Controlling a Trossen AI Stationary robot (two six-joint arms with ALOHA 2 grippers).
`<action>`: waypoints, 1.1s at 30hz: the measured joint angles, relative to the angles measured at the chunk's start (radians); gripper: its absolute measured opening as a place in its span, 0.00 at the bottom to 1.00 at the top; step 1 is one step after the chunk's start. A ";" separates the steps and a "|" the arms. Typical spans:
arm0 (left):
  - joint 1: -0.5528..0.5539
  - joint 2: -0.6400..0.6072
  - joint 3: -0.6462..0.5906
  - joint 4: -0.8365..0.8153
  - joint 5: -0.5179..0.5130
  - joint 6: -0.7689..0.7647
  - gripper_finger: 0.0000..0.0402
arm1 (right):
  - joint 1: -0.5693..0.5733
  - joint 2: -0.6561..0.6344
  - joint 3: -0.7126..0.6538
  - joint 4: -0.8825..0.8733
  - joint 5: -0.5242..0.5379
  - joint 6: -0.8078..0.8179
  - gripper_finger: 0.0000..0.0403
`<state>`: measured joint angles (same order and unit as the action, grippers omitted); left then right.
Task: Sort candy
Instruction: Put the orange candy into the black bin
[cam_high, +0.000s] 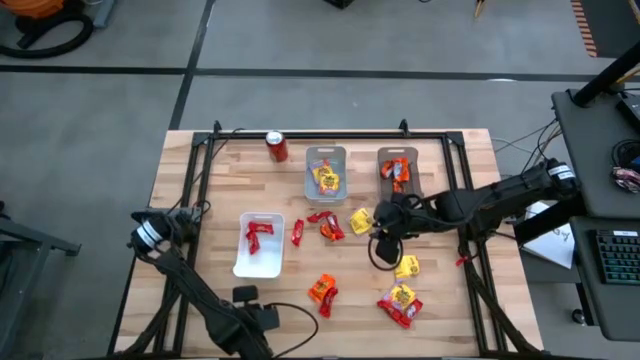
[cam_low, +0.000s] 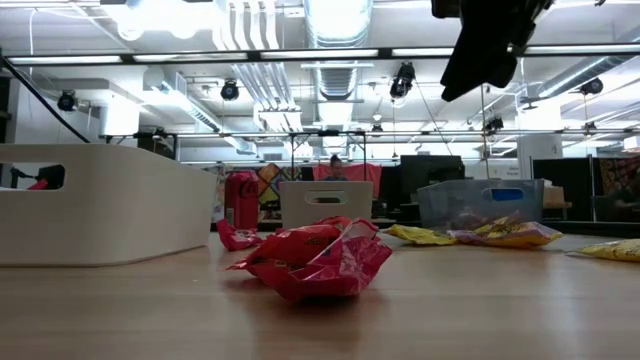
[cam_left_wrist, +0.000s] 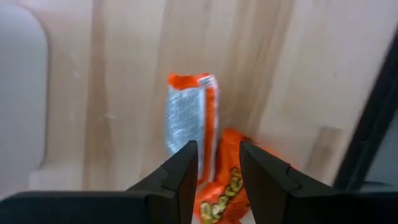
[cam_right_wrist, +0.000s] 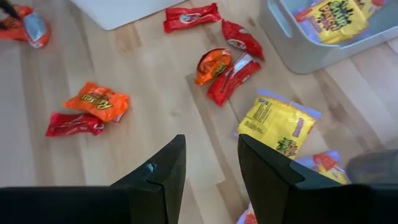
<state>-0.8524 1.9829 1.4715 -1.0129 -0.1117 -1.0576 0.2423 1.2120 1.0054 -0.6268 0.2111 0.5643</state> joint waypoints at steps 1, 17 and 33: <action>0.000 0.001 -0.002 -0.014 -0.008 -0.002 0.26 | 0.006 0.000 0.000 0.001 0.000 0.002 0.35; 0.009 0.001 -0.019 -0.022 -0.006 -0.011 0.32 | 0.042 0.000 0.000 0.012 0.057 0.055 0.35; 0.028 0.043 -0.029 0.010 -0.055 0.061 0.48 | 0.077 0.000 -0.002 0.012 0.070 0.080 0.35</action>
<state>-0.8244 2.0260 1.4429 -1.0034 -0.1667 -0.9965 0.3193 1.2121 1.0039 -0.6147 0.2810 0.6441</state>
